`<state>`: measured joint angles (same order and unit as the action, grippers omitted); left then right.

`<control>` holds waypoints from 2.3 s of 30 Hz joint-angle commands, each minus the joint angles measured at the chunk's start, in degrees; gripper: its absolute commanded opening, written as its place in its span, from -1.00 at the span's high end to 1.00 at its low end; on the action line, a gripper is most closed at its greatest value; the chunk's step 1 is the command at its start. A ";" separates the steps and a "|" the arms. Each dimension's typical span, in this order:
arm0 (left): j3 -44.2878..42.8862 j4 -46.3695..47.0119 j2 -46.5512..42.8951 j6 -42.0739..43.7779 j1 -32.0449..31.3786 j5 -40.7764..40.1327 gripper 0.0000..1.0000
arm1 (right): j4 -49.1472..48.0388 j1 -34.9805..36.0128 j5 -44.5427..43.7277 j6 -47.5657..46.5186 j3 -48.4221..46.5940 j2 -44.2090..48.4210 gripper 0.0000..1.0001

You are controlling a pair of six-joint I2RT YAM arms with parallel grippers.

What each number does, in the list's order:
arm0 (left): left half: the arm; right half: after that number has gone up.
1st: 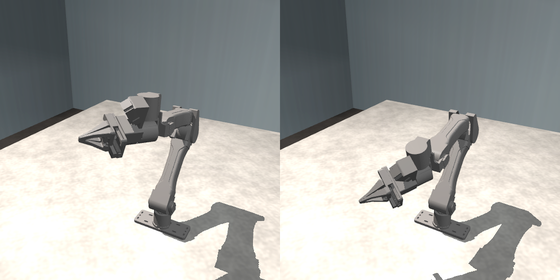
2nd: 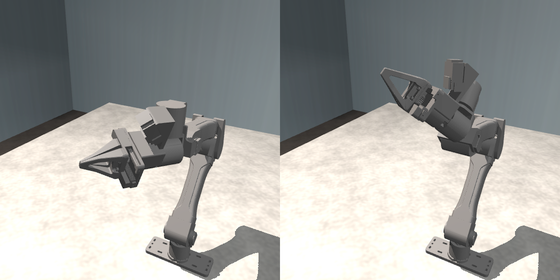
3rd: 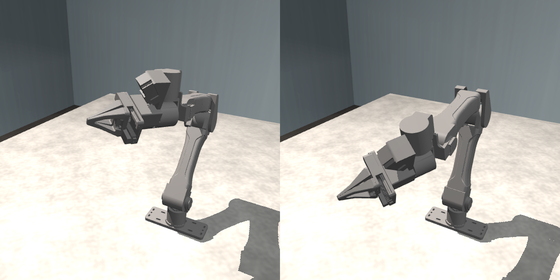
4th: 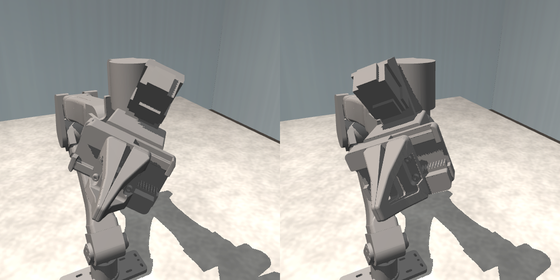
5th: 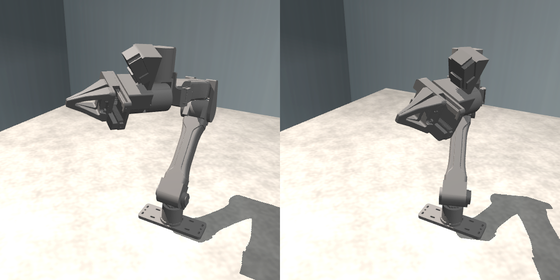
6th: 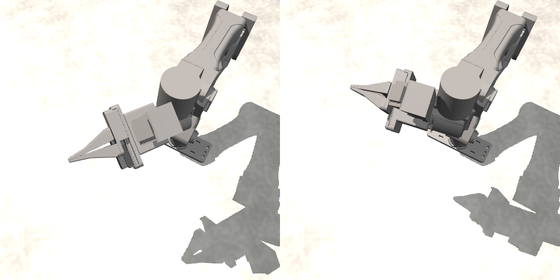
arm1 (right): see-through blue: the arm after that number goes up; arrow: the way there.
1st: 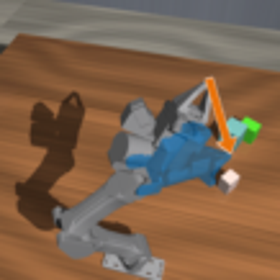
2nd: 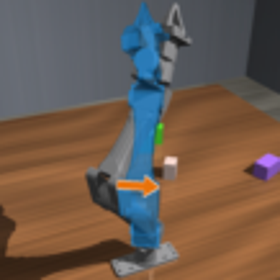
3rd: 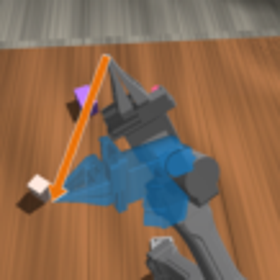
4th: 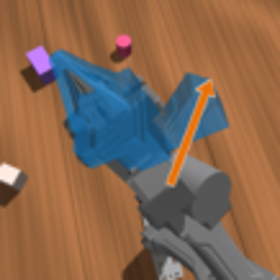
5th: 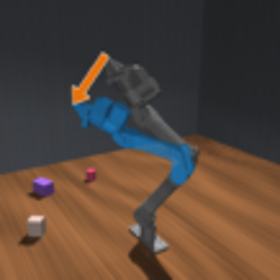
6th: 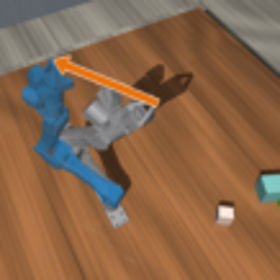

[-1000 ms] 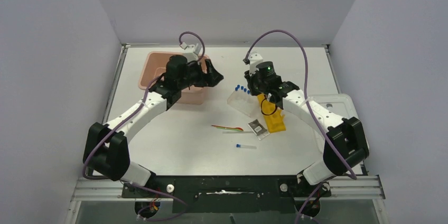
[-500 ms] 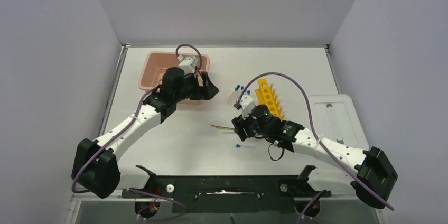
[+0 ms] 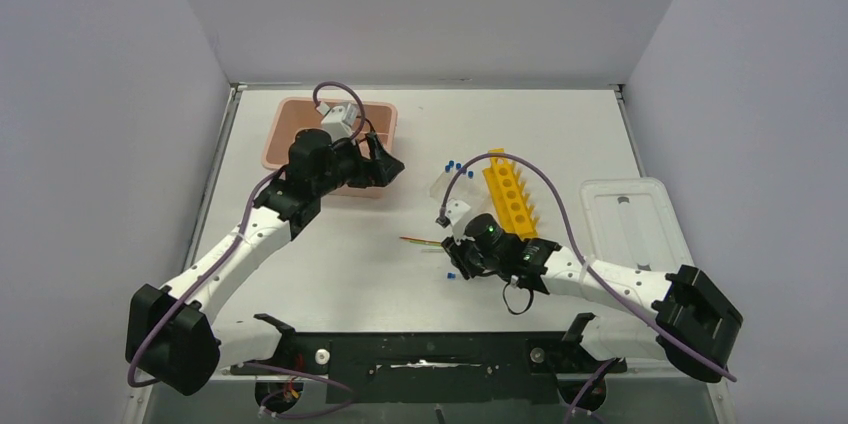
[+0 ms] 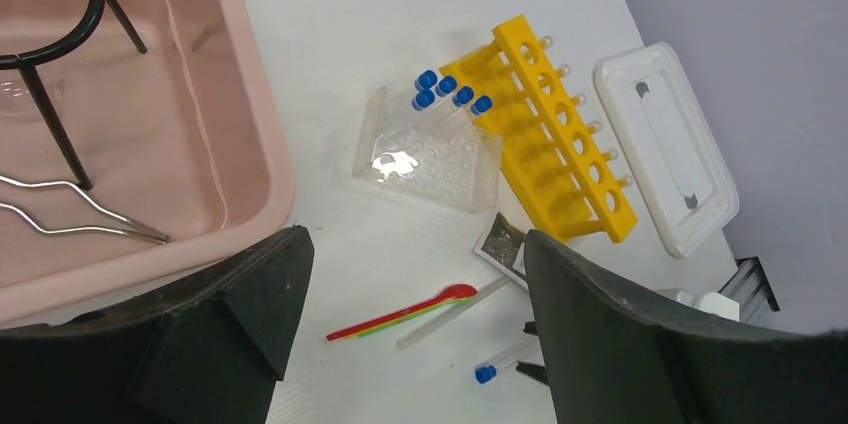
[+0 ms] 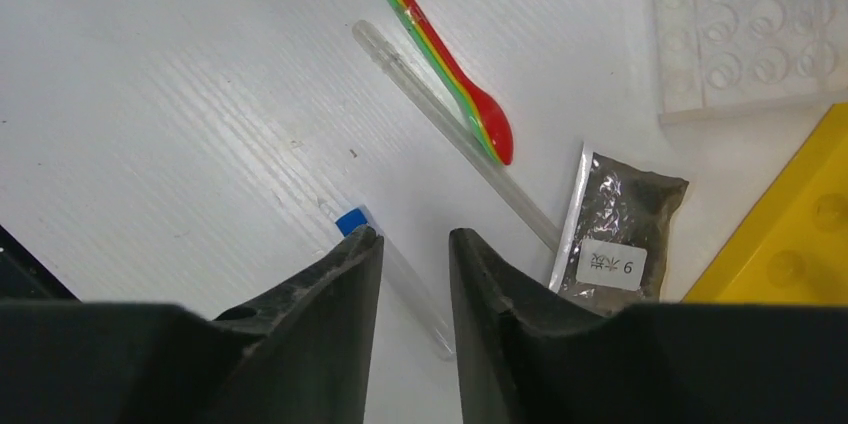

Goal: Organize the chemistry lab equipment

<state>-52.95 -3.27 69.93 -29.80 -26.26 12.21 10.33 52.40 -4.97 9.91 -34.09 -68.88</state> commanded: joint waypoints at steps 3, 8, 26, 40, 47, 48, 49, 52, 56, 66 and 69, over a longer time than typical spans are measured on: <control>0.82 3.40 -1.94 -0.61 0.64 1.54 -0.55 | 1.72 0.92 0.83 -0.64 -3.07 -0.18 -0.15; 0.89 3.43 -2.40 -0.43 0.90 1.68 -0.54 | 6.04 1.25 4.59 0.07 -6.72 -5.42 -0.26; 2.24 4.15 -3.31 -0.32 2.41 3.56 -0.54 | 7.61 1.80 3.54 3.07 -8.69 -13.84 -0.15; 2.65 4.67 -3.89 -0.78 3.22 4.67 -0.54 | 8.74 1.85 -0.28 3.13 -10.50 -16.13 0.06; 2.43 4.52 -3.65 -0.96 3.40 5.29 -0.54 | 8.42 1.02 -1.72 3.34 -11.77 -18.66 0.17; 2.25 4.31 -3.46 -0.96 3.40 5.50 -0.54 | 8.01 0.66 -1.57 3.28 -11.87 -18.96 0.18; 2.16 4.17 -3.26 -0.96 3.43 5.66 -0.54 | 7.51 0.26 -1.28 3.25 -11.92 -19.20 0.19; 2.22 4.15 -2.96 -1.03 3.50 5.97 -0.54 | 6.48 -1.09 -0.33 2.87 -12.20 -19.62 0.28; 2.29 4.15 -3.20 -0.95 3.50 5.91 -0.54 | 7.03 -1.16 -0.41 1.88 -12.75 -19.58 0.26; 2.53 4.84 -2.78 -1.29 3.66 6.41 -0.54 | 9.58 -0.42 -1.52 3.10 -12.30 -17.08 -0.05; 2.66 5.11 -2.70 -1.39 3.72 6.64 -0.54 | 10.00 -0.17 -1.92 3.66 -11.68 -17.12 0.02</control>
<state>-49.80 -2.35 67.77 -30.92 -23.07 17.43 19.33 51.79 -5.30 12.62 -44.71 -87.77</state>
